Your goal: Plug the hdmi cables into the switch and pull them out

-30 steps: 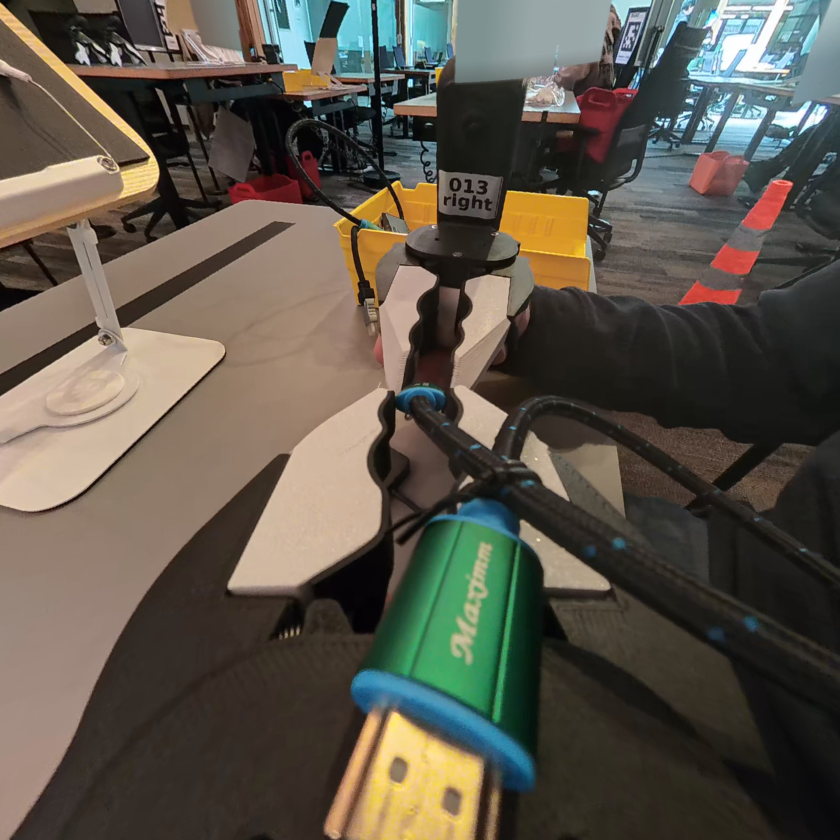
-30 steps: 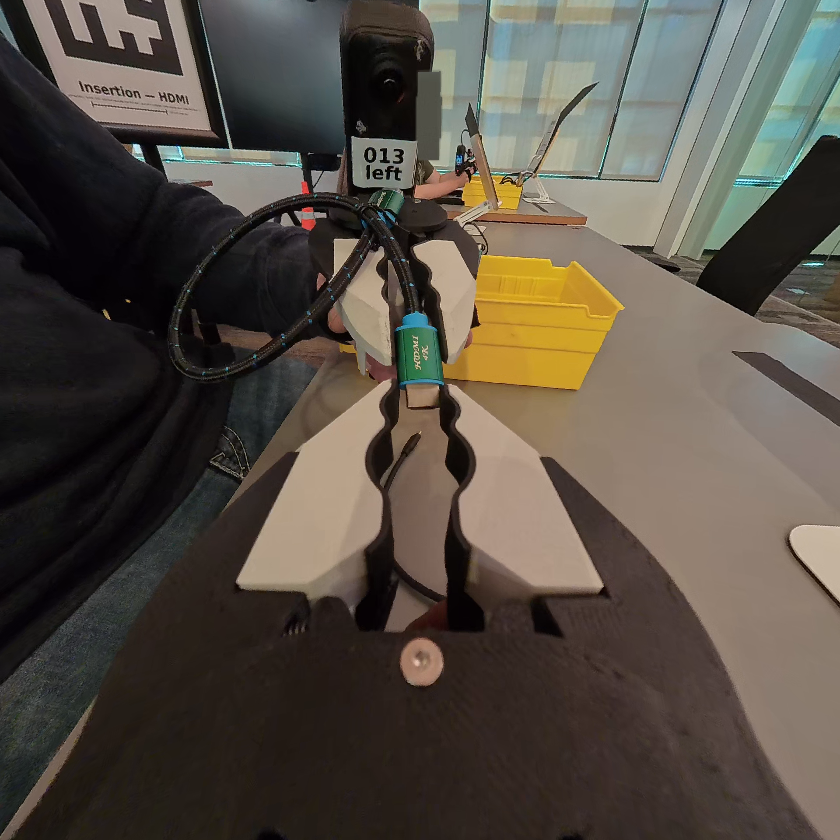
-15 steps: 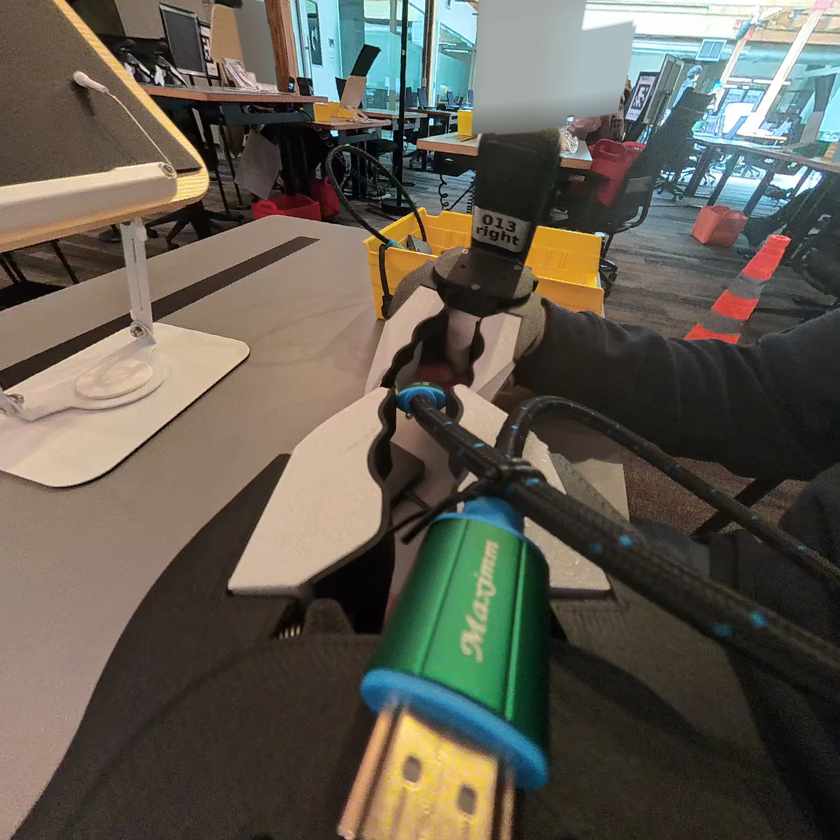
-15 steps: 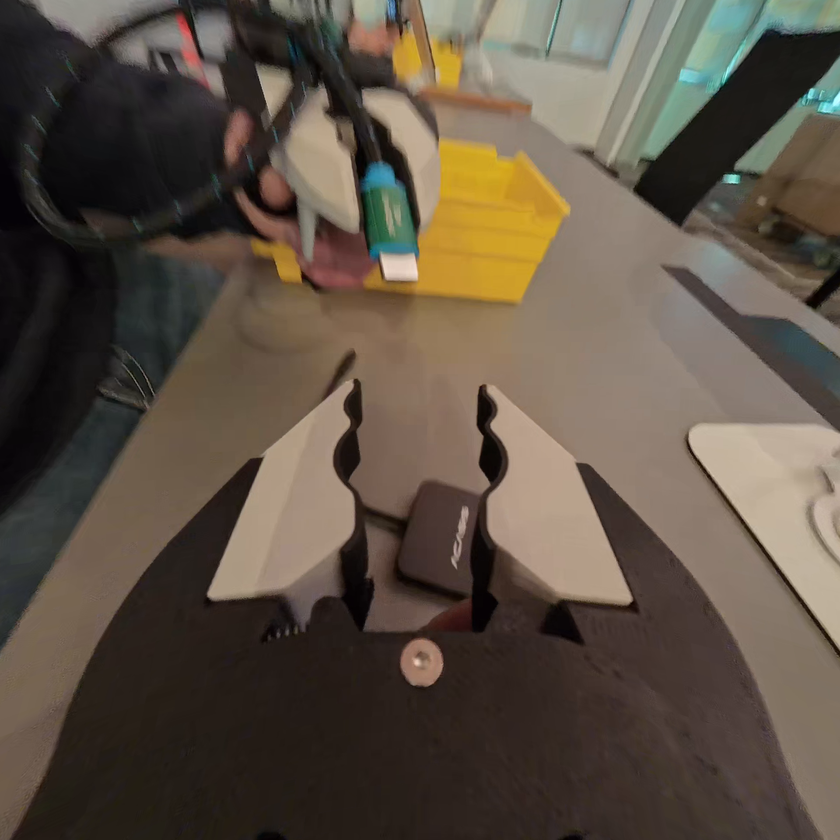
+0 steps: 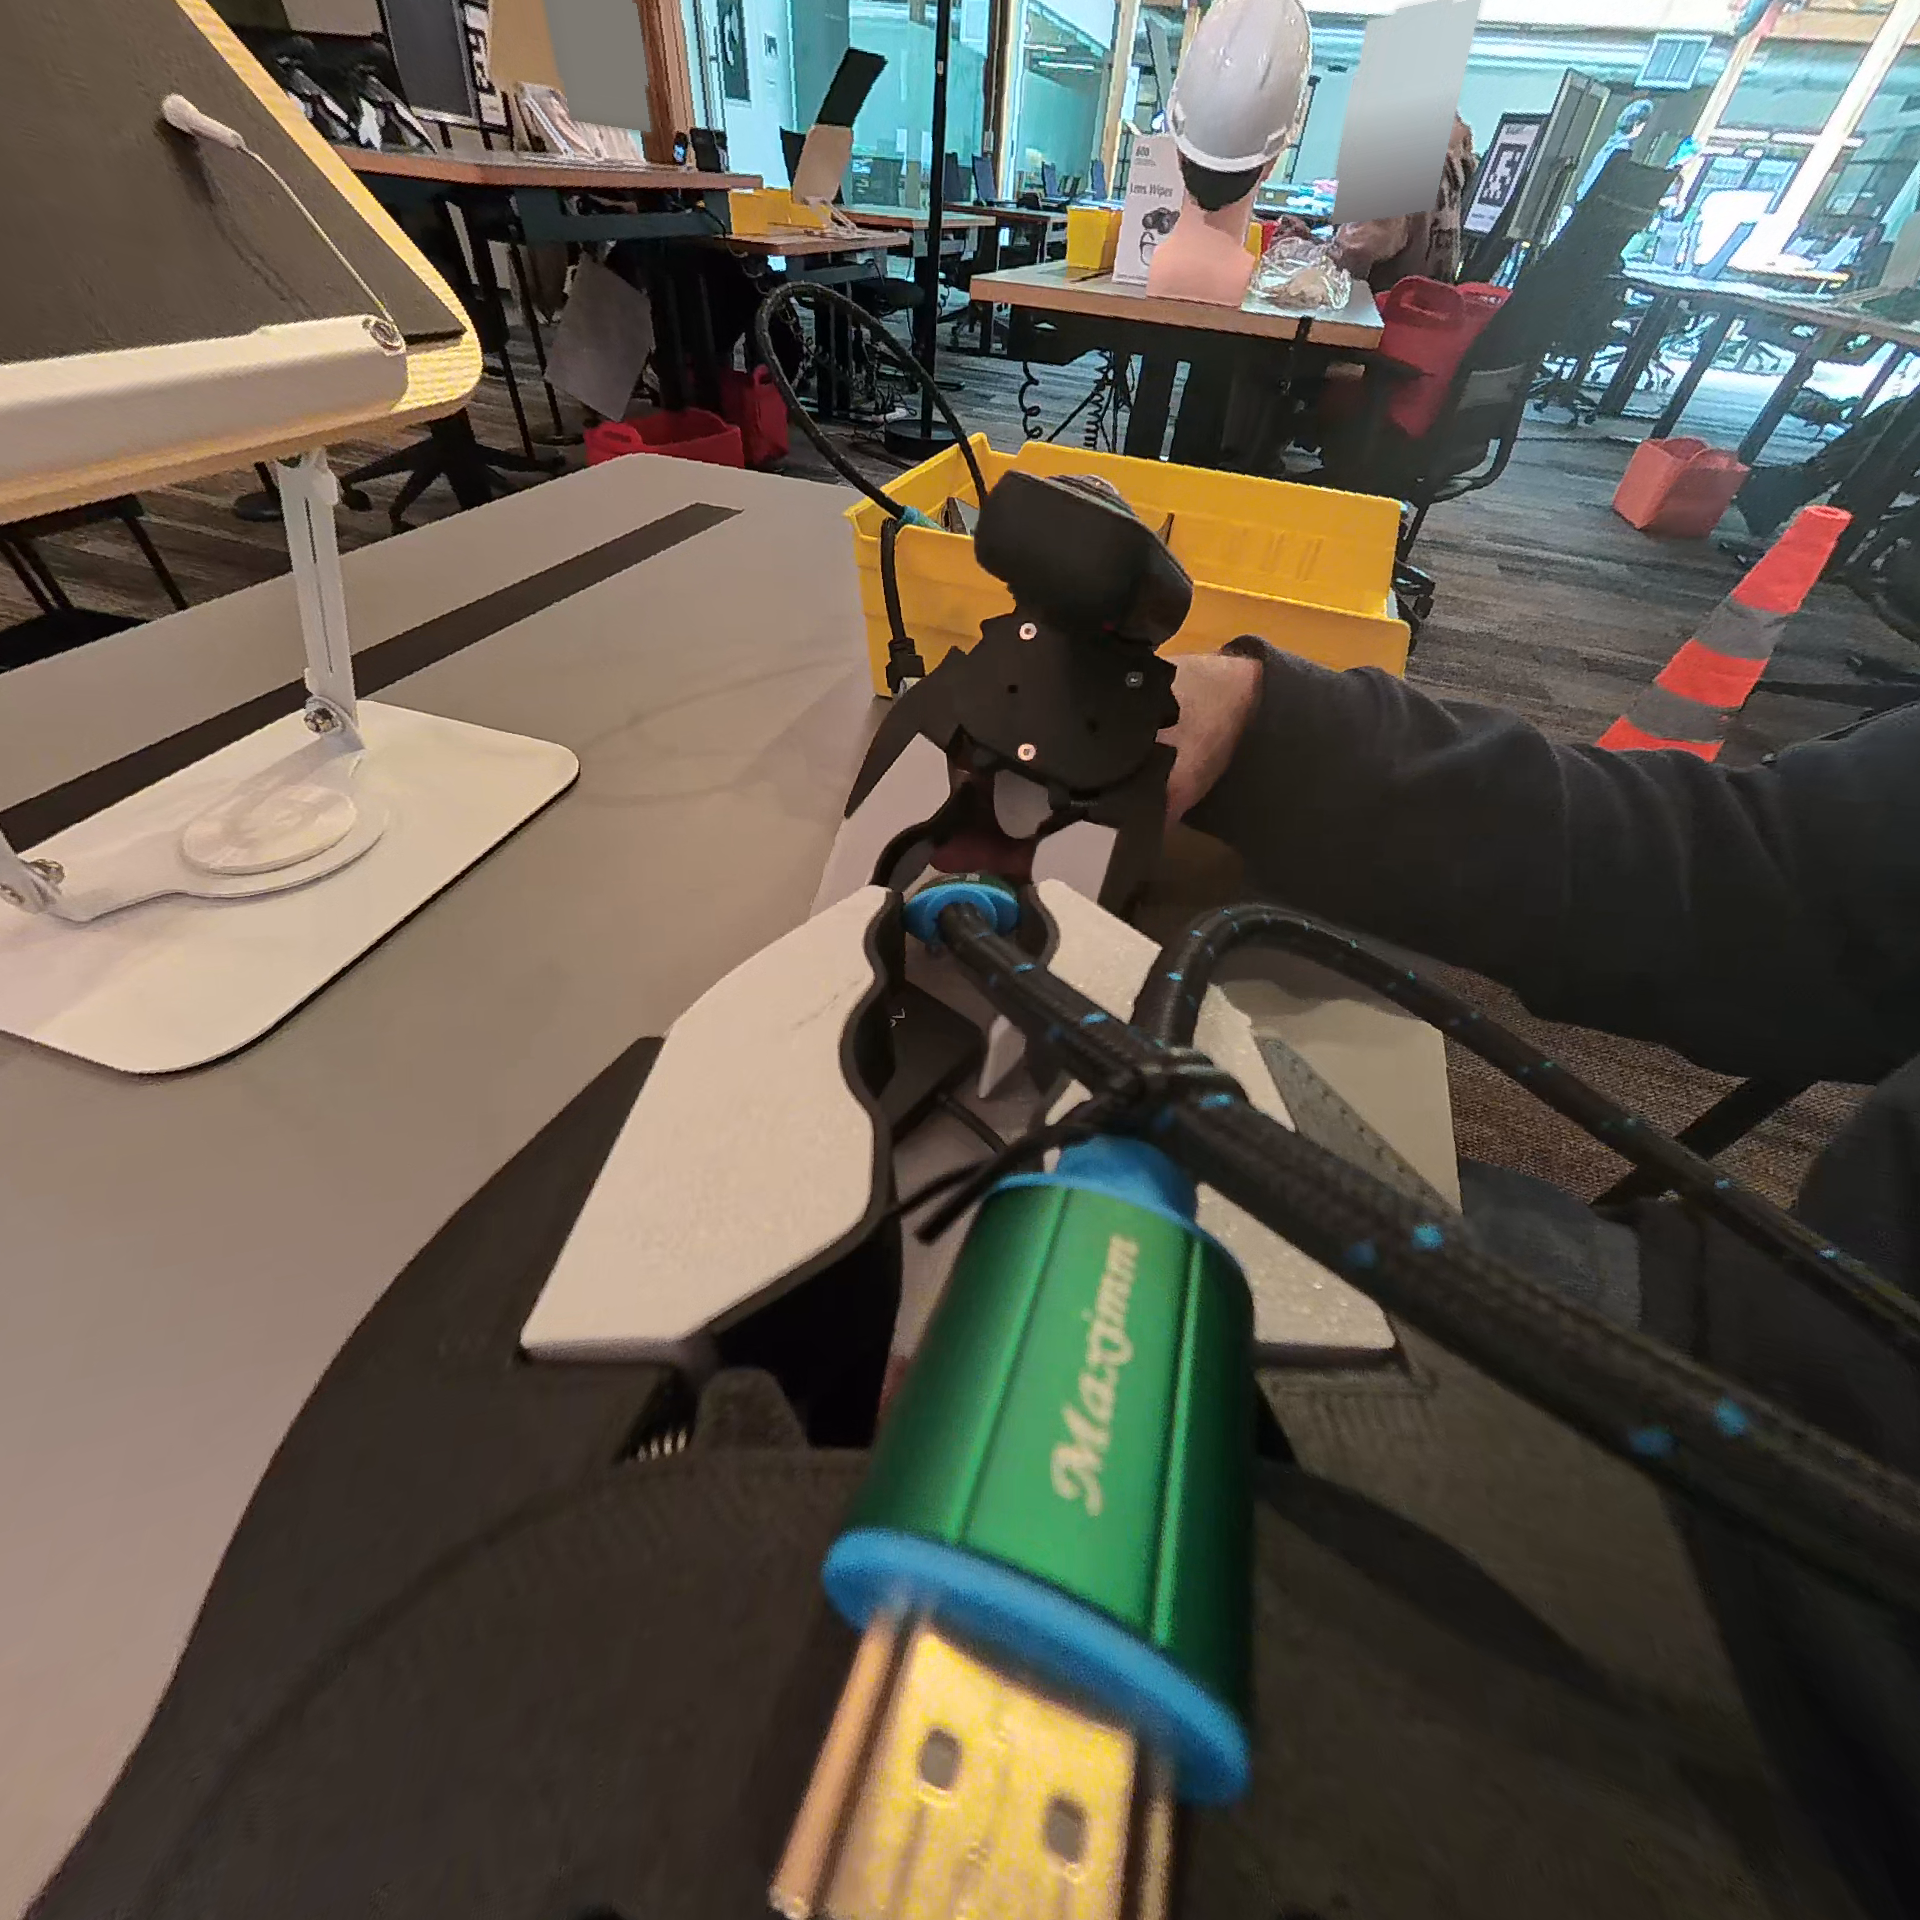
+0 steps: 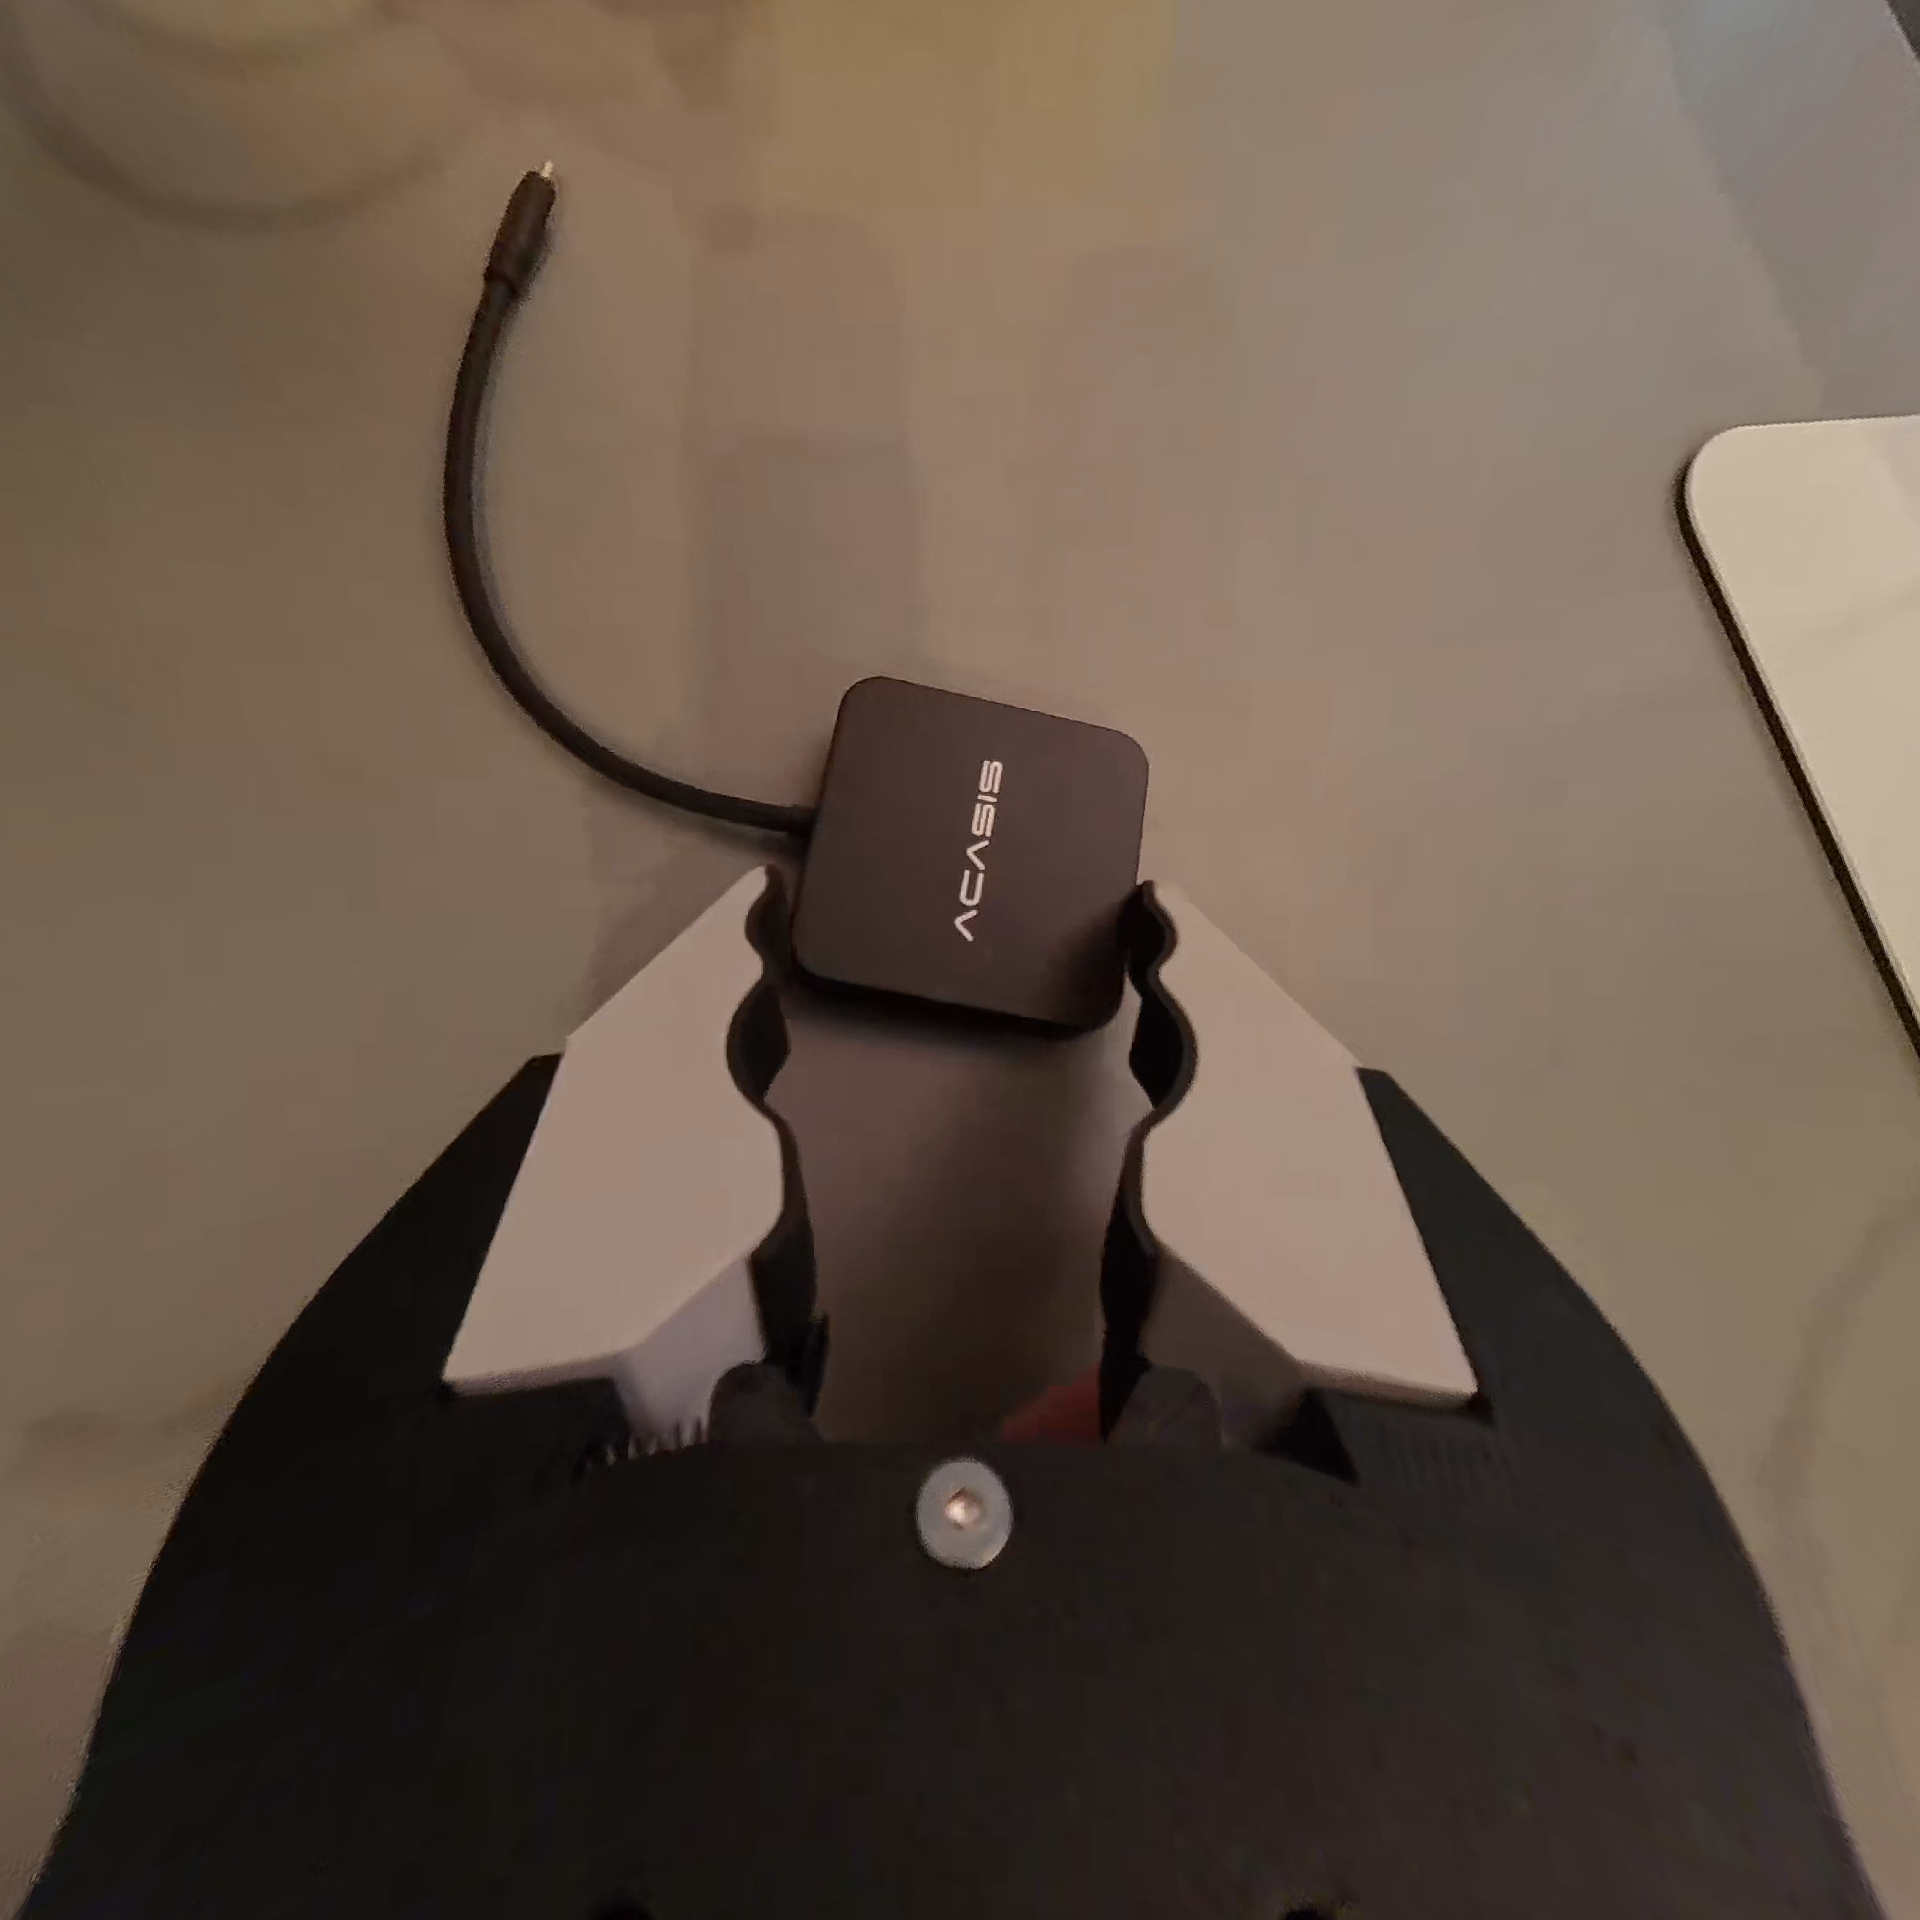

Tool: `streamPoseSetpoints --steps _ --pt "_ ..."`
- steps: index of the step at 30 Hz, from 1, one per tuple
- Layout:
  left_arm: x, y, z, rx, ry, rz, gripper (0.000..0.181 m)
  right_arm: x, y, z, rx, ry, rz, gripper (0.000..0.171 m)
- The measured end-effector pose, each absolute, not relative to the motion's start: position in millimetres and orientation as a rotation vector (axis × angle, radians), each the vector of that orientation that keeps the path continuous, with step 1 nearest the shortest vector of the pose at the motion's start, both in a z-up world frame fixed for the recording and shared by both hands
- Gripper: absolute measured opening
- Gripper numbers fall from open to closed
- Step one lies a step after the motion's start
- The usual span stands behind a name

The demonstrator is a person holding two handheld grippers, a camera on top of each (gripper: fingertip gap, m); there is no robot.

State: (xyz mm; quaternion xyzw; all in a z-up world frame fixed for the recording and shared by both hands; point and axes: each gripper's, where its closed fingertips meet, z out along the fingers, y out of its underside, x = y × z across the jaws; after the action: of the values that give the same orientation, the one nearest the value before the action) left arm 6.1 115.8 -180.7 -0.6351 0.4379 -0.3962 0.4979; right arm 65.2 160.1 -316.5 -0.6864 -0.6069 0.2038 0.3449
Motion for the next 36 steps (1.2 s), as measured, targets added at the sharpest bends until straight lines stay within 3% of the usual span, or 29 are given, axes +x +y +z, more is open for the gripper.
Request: streamPoseSetpoints --steps 7,16,18,21,25,31,34,36 --pt "7 118 -183 -1.555 1.041 -0.948 0.019 59 163 -311 -1.787 -1.515 0.607 0.063" --pt "7 115 -163 -1.511 1.029 -0.933 0.019 47 150 -251 -1.570 -1.334 0.951 0.062" --pt "7 115 -159 -1.502 1.029 -0.924 0.019 51 160 -241 -1.541 -1.255 0.929 0.000" --pt "6 116 -161 -1.510 1.026 -0.916 0.020 58 161 -225 -1.504 -1.177 1.021 0.000" --pt "6 117 -172 -1.541 1.024 -0.922 0.020 58 175 -269 -1.648 -1.313 0.700 0.009" --pt "9 114 -184 -1.567 1.052 -0.912 0.020 46 160 -264 -1.604 -1.366 0.711 0.012" --pt "9 114 -188 -1.576 1.059 -0.907 0.019 43 129 -245 -1.578 -1.371 0.788 0.025" --pt "7 115 -189 -1.581 1.051 -0.912 0.020 44 75 -243 -1.544 -1.516 0.841 0.024"
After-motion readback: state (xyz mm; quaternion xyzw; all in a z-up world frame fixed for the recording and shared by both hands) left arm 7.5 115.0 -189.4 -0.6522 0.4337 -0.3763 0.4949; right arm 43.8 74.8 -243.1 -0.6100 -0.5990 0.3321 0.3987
